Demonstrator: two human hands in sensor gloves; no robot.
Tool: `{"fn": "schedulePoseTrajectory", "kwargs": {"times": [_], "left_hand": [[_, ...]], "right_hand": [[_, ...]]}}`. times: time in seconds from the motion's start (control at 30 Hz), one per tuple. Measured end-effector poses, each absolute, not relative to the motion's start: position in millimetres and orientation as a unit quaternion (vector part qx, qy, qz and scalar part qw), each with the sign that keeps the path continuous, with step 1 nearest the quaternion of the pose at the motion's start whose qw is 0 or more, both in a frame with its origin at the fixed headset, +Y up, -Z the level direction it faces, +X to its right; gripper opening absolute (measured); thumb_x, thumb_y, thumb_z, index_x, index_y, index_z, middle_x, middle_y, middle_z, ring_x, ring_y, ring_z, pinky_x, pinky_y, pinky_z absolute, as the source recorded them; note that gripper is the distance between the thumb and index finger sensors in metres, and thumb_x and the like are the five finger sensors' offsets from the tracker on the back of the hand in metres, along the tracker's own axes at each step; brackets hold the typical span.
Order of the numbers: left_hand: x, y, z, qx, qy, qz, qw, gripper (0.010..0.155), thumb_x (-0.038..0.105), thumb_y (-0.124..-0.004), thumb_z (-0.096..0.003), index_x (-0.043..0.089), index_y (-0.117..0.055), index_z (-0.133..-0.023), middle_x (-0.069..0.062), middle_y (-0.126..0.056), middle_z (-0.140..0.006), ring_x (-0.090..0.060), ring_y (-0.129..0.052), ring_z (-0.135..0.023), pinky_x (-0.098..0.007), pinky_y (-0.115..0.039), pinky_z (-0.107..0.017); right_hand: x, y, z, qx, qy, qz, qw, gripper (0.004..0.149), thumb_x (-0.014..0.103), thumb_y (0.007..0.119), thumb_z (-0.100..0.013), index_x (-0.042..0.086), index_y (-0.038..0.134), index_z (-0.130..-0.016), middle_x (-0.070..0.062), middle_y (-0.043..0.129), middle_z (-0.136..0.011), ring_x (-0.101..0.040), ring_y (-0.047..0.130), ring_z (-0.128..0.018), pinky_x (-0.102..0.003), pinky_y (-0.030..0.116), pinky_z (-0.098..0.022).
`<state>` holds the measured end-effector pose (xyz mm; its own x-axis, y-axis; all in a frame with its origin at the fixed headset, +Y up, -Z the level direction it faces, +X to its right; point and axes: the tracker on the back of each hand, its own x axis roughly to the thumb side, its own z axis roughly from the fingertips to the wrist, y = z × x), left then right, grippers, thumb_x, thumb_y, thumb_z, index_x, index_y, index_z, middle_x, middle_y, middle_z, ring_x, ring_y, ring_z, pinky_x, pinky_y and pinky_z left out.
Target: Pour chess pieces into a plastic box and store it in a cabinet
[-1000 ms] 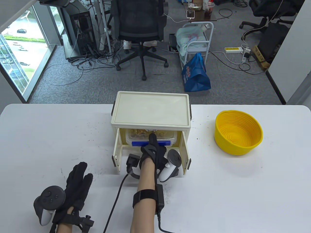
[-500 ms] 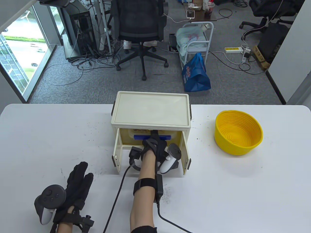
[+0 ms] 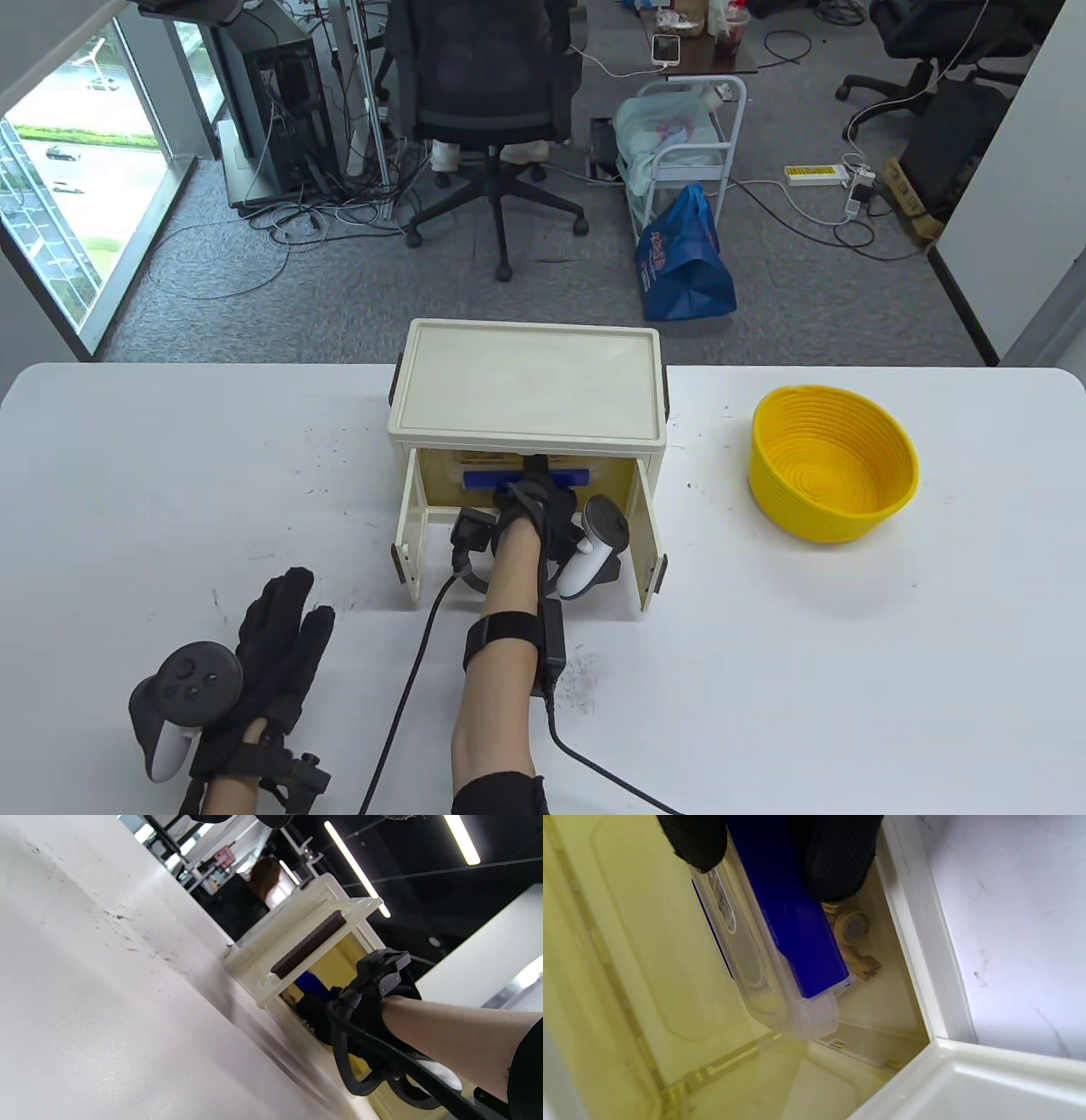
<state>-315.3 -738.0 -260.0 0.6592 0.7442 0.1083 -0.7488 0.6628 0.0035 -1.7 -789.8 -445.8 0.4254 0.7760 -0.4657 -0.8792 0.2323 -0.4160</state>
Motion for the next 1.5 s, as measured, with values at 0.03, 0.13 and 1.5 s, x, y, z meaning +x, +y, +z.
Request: {"fn": "schedulePoseTrajectory", "kwargs": {"times": [0.03,0.13,1.5], "left_hand": [[-315.2,-738.1,-260.1,0.023,-0.049,0.409,0.911,0.08,0.058,-0.047,-0.071,0.005,-0.036,-0.13,-0.041,-0.034,-0.126,-0.072,-0.031,-0.106,-0.086,-0.035,-0.063],[-315.2,-738.1,-260.0,0.024,-0.05,0.411,0.91,0.08,0.058,-0.047,-0.071,0.004,-0.036,-0.13,-0.041,-0.034,-0.126,-0.072,-0.031,-0.106,-0.086,-0.035,-0.063],[-280.1,-737.0,-263.8,0.002,-0.104,0.338,0.935,0.082,0.061,-0.046,-0.0702,0.007,-0.031,-0.13,-0.033,-0.031,-0.13,-0.064,-0.029,-0.112,-0.078,-0.041,-0.073]], "right_hand": [[-1.7,-789.4,-444.7,-0.32,0.079,0.529,0.783,0.072,0.047,0.078,-0.065,0.001,0.039,-0.105,-0.022,0.059,-0.099,-0.037,0.087,-0.075,-0.031,0.087,-0.052],[-0.6,-787.3,-440.7,-0.307,0.074,0.538,0.782,0.072,0.042,0.075,-0.067,-0.004,0.037,-0.107,-0.027,0.058,-0.101,-0.04,0.087,-0.077,-0.035,0.086,-0.052],[103.9,-615.4,-298.5,0.081,0.02,0.85,0.52,0.071,0.048,0.066,-0.067,0.015,0.032,-0.119,-0.022,0.017,-0.122,-0.053,0.015,-0.107,-0.068,0.025,-0.073]]}}
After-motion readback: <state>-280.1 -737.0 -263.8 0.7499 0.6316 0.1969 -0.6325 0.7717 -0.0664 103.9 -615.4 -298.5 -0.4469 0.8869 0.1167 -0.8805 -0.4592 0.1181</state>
